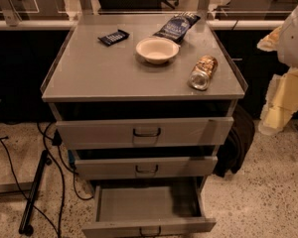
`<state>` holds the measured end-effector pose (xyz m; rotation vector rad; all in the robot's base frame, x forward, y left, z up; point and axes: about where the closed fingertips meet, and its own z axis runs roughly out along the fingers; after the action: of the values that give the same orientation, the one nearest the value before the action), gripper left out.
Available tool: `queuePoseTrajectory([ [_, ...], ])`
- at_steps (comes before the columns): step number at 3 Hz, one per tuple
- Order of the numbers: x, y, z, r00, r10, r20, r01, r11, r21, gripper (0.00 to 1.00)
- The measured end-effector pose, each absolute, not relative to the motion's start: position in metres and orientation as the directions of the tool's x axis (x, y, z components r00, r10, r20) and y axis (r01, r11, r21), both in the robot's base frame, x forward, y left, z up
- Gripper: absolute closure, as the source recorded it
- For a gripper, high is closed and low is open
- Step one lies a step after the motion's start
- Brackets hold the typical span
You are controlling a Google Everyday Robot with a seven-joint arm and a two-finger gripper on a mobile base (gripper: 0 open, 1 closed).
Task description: Place orange can into bottom drawer
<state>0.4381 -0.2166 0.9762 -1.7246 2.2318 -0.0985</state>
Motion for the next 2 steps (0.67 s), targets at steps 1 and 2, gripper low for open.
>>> queuePoseTrajectory([
  [1,0.438,-0.217,0.976,-0.222,-0.953,-0.207,-0.931,0.27,-0.246,0.0],
  [2,0.45,-0.217,0.98,-0.23,-0.948,-0.22,-0.919,0.287,-0.272,0.0],
])
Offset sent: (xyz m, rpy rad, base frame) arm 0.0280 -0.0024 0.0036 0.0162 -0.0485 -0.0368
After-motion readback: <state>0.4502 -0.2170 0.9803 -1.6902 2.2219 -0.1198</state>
